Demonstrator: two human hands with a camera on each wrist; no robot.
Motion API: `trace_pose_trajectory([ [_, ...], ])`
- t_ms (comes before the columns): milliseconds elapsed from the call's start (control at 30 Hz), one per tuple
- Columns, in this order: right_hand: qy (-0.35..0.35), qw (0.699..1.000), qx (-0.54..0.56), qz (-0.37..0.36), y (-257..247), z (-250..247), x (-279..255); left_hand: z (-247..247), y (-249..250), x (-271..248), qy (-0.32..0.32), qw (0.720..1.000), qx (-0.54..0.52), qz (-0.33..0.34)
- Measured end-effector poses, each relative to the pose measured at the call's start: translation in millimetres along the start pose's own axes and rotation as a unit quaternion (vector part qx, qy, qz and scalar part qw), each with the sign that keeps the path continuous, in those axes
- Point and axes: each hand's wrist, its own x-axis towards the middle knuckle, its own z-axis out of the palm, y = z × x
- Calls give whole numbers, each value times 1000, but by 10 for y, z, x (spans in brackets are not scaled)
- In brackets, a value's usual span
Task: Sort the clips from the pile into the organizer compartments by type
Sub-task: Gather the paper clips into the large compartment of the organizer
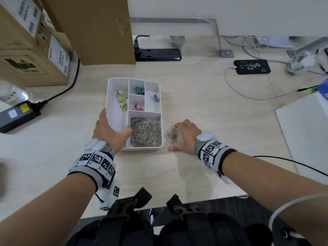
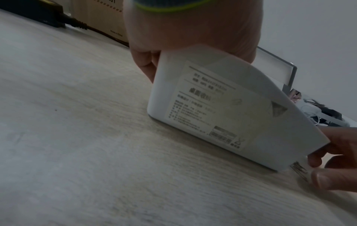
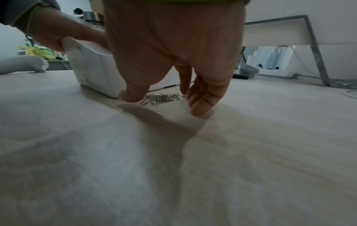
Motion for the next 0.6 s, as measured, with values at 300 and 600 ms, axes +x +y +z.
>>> trace_pose_trajectory([
  [300, 62, 994, 93, -12, -158, 134, 118, -3, 16, -21, 2, 1000, 0, -6],
  [600, 18, 999, 43, -11, -196, 58, 163, -11, 19, -23, -1, 1000, 1, -8],
])
